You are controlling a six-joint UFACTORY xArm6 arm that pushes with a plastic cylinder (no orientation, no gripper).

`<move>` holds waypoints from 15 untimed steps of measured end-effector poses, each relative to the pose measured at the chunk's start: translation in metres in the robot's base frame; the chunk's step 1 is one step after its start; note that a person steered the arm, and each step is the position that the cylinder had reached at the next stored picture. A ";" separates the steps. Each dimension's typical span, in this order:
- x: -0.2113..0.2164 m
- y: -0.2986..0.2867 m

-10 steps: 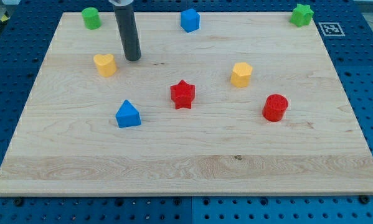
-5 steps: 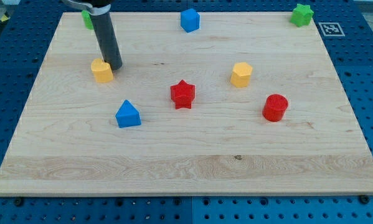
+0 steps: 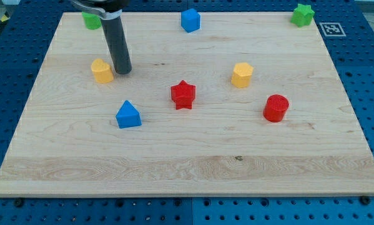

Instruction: Put the yellow heart at the center left of the board

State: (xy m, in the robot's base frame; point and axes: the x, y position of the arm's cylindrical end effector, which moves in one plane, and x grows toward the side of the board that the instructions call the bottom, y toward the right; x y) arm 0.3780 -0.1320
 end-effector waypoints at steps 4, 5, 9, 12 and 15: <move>-0.005 -0.023; -0.010 -0.007; 0.008 -0.012; 0.008 -0.002; 0.018 0.000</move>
State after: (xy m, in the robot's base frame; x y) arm 0.3957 -0.1322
